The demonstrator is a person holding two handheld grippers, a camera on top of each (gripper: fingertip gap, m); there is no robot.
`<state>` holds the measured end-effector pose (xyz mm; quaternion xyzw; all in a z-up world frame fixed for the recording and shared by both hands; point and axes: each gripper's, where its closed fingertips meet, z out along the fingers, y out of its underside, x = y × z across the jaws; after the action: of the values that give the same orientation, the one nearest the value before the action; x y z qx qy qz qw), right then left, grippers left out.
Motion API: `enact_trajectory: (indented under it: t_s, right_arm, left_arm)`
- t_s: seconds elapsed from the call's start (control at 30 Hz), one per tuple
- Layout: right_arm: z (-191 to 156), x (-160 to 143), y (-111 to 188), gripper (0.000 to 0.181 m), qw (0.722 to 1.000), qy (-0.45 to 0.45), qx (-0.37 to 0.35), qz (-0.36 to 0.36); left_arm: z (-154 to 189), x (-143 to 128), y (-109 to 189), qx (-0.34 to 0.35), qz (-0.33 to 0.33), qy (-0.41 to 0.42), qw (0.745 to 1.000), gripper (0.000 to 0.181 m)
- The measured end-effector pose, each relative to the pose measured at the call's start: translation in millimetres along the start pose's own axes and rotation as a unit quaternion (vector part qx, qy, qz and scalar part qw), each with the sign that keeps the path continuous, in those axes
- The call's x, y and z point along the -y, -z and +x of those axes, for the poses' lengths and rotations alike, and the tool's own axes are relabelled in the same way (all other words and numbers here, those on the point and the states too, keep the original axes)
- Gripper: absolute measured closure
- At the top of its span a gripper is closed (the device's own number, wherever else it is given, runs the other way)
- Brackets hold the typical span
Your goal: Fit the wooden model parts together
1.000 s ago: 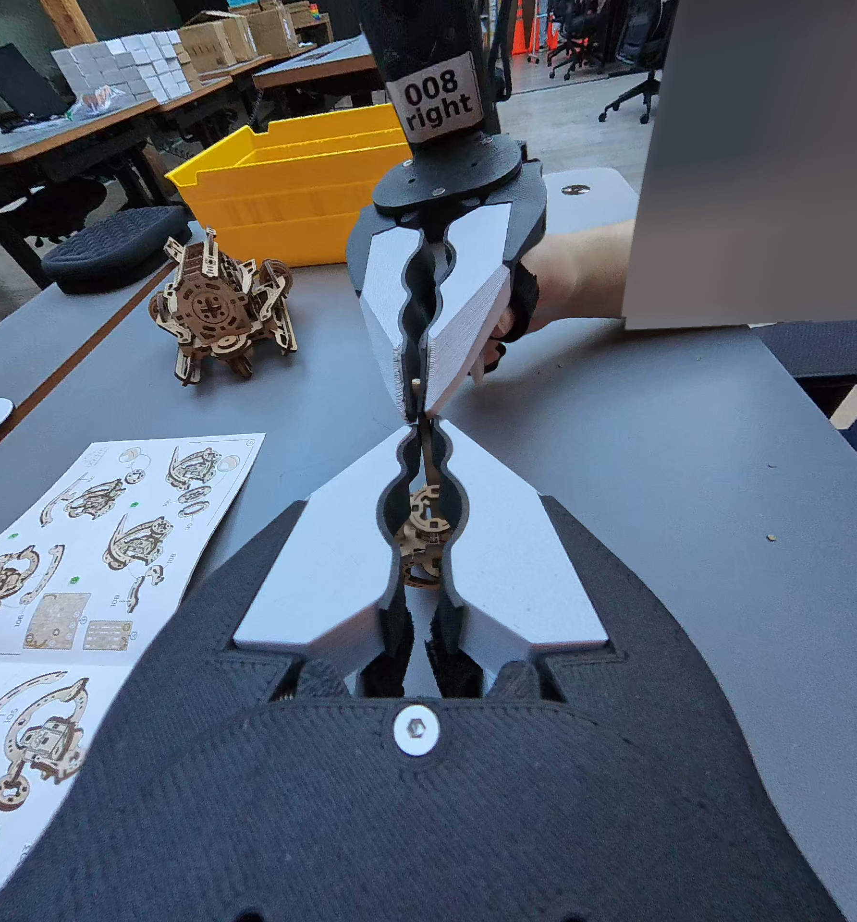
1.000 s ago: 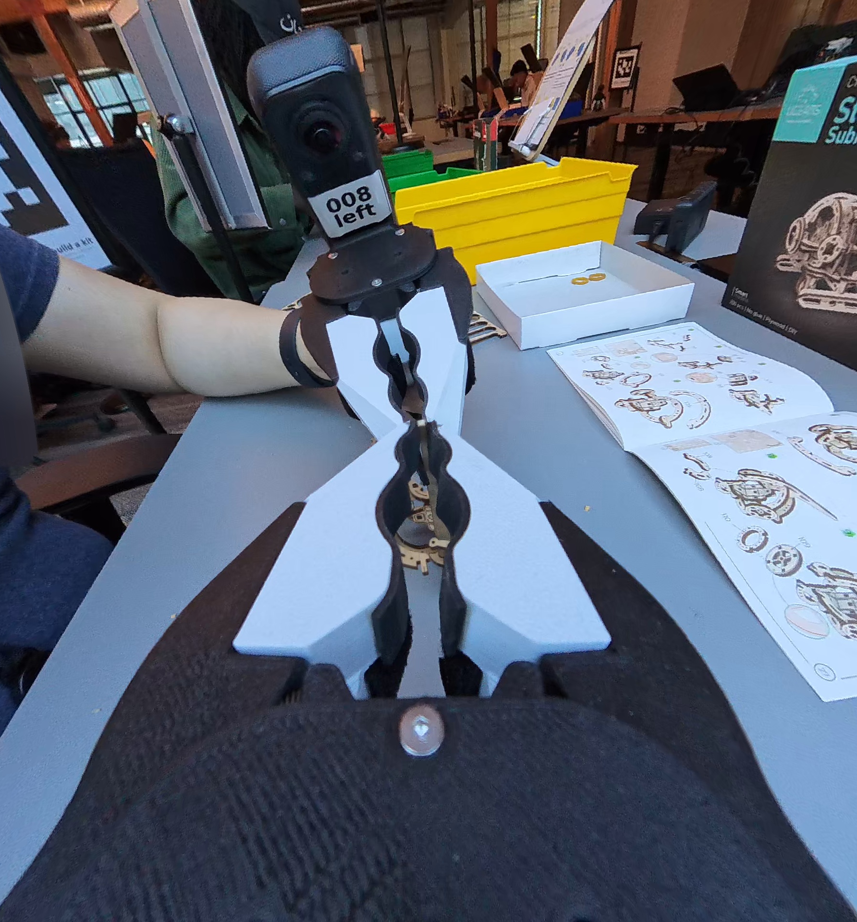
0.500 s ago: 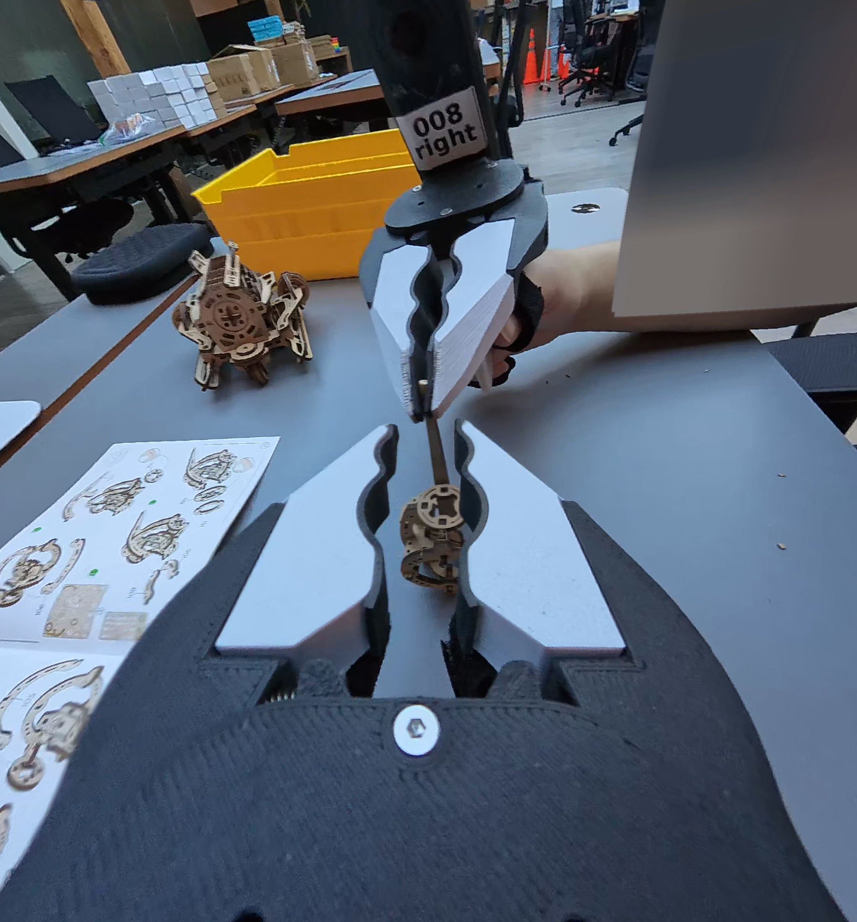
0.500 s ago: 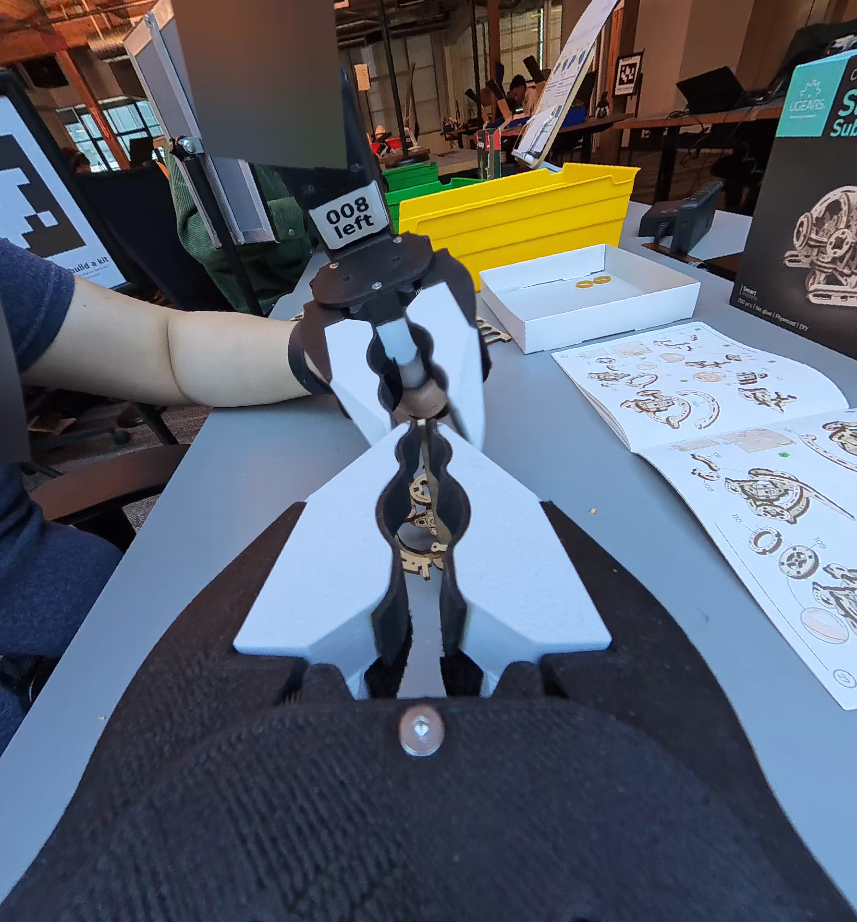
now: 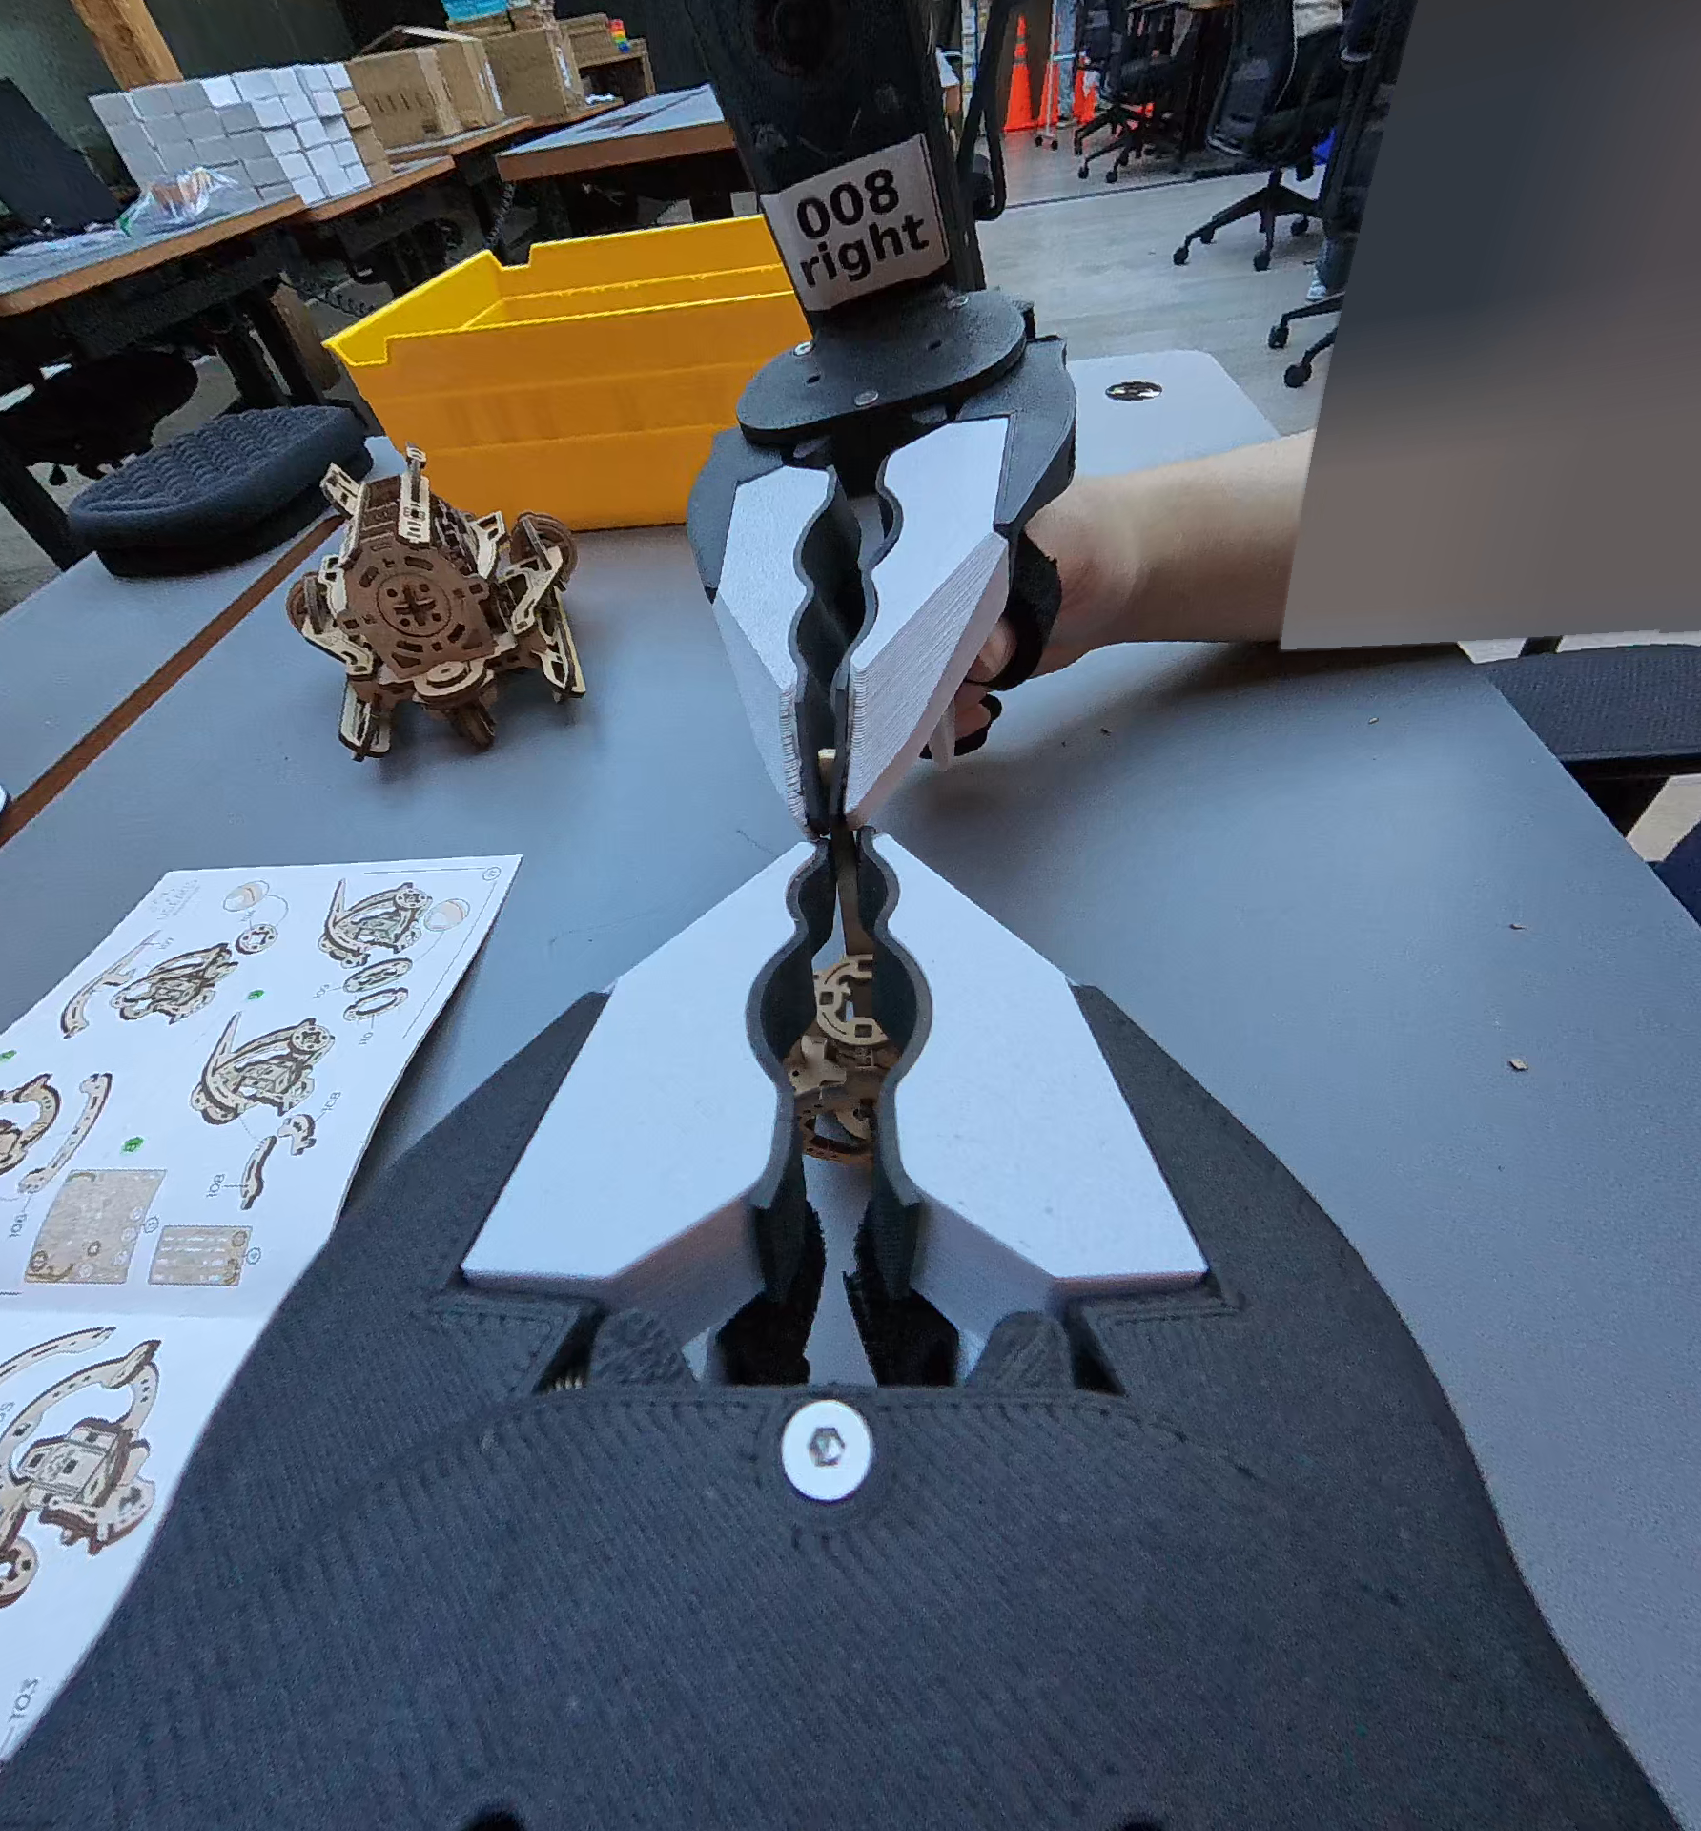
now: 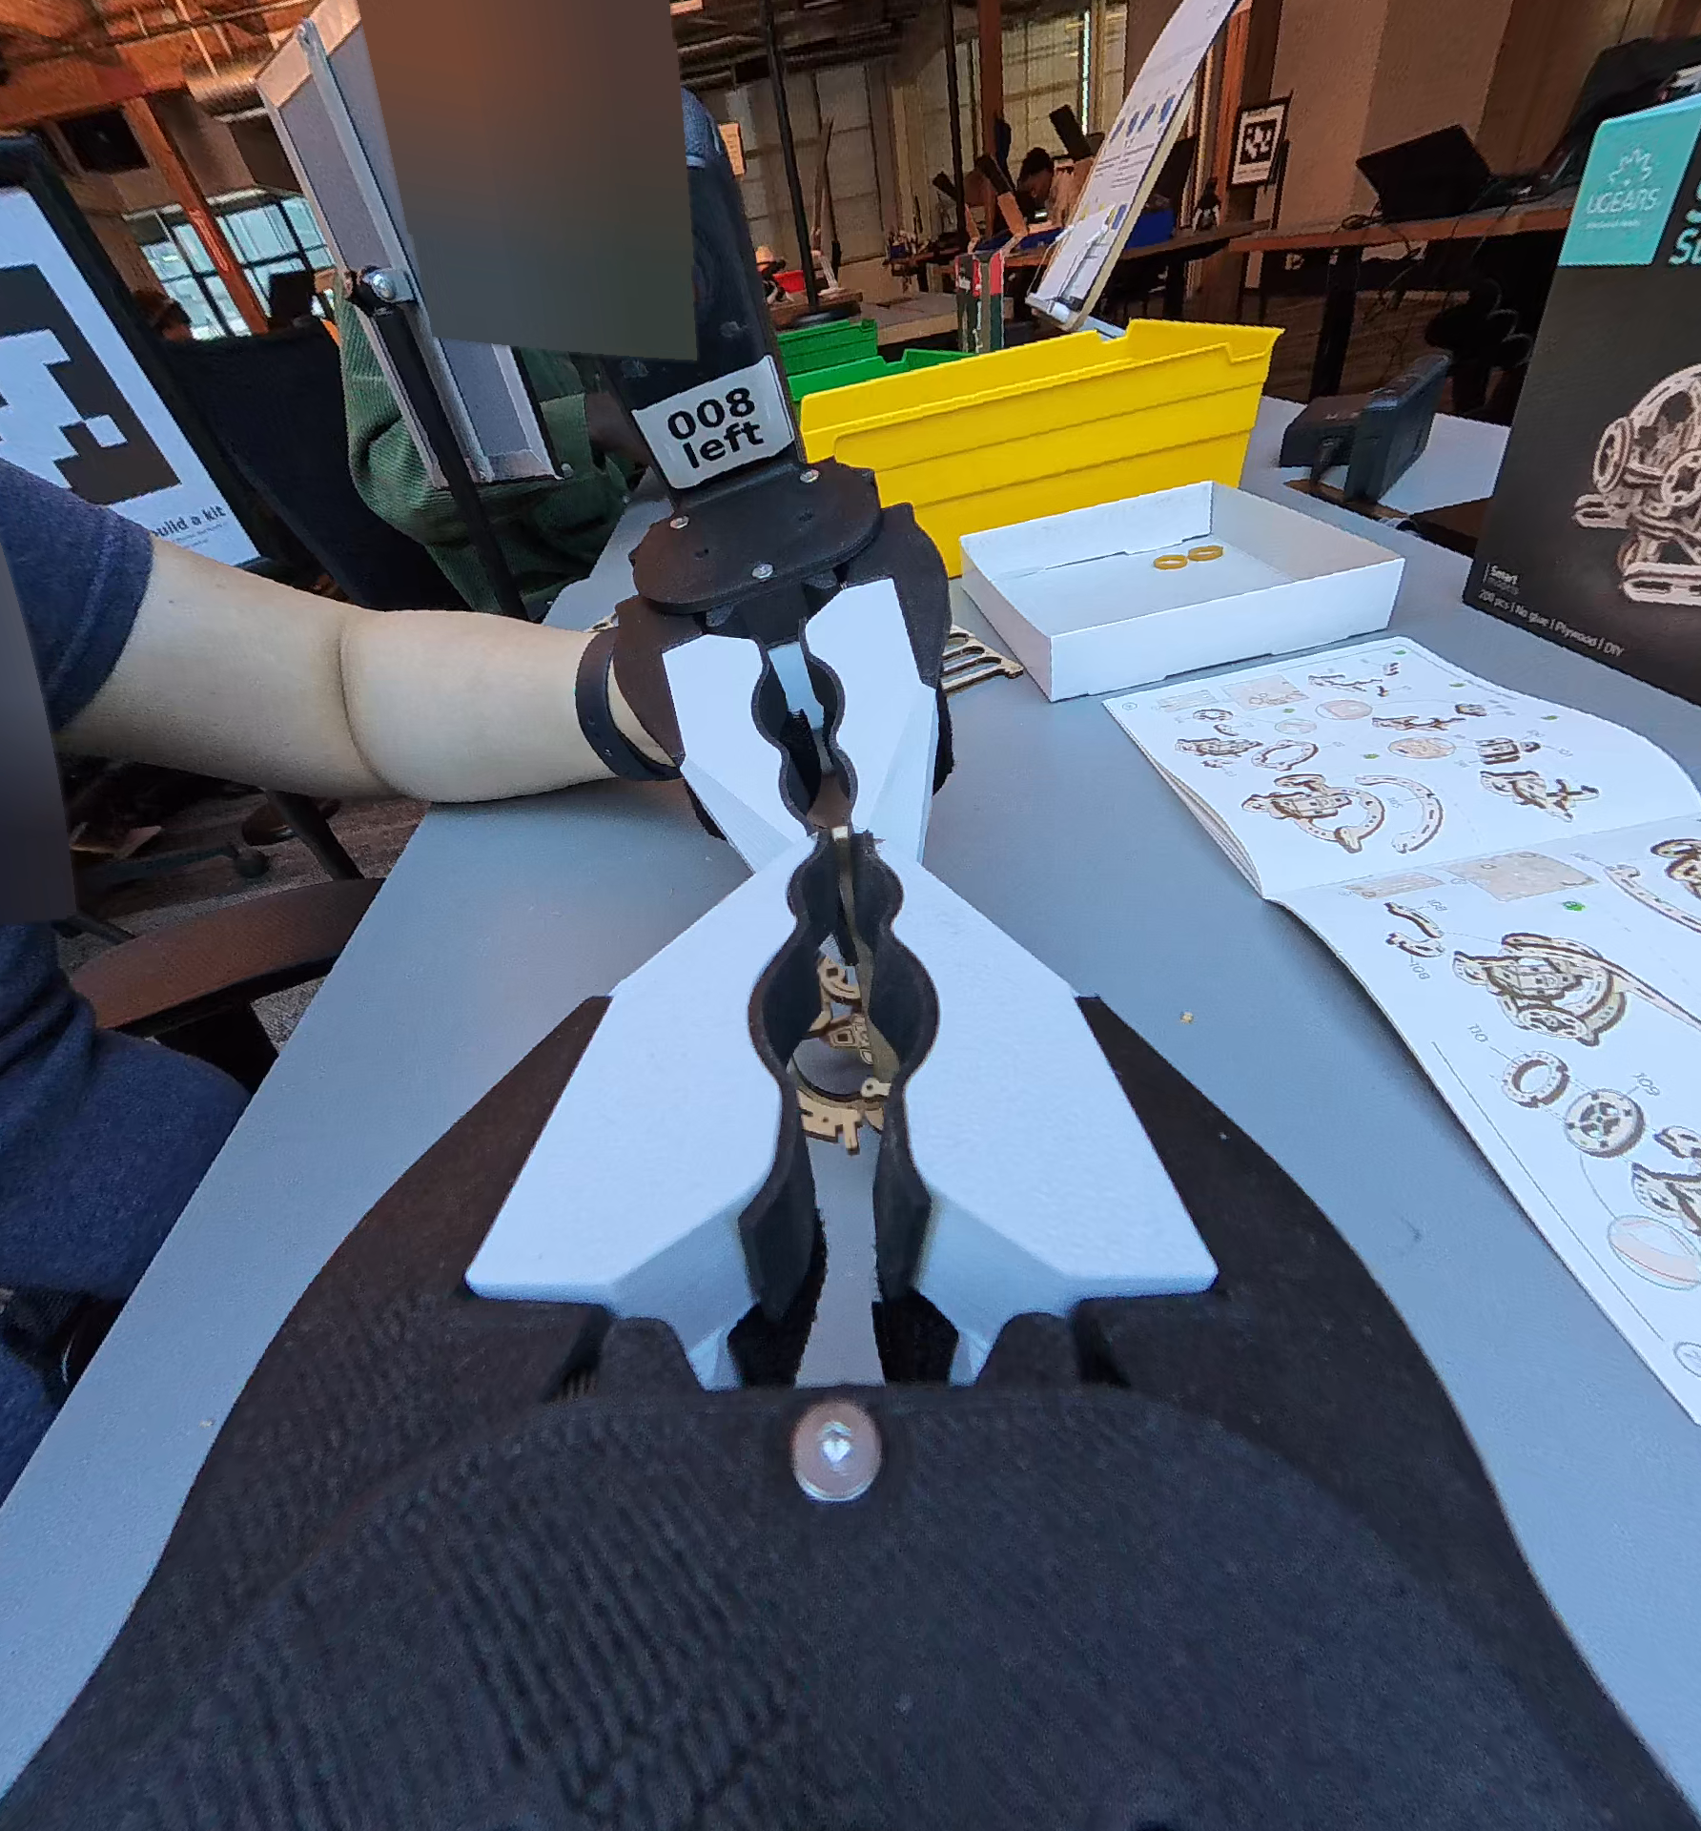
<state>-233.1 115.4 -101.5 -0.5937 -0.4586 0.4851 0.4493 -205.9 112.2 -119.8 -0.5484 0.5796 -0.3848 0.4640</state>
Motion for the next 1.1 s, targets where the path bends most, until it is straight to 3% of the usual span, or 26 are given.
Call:
enact_trajectory:
  t_s: [1.1]
  right_arm:
    - [-3.8, -2.0, -0.9, 0.179, 1.0, 0.008, 0.003, -0.006]
  left_arm:
    - [2.4, -1.8, 1.1, 0.02, 0.015, -0.019, 1.0, 0.178]
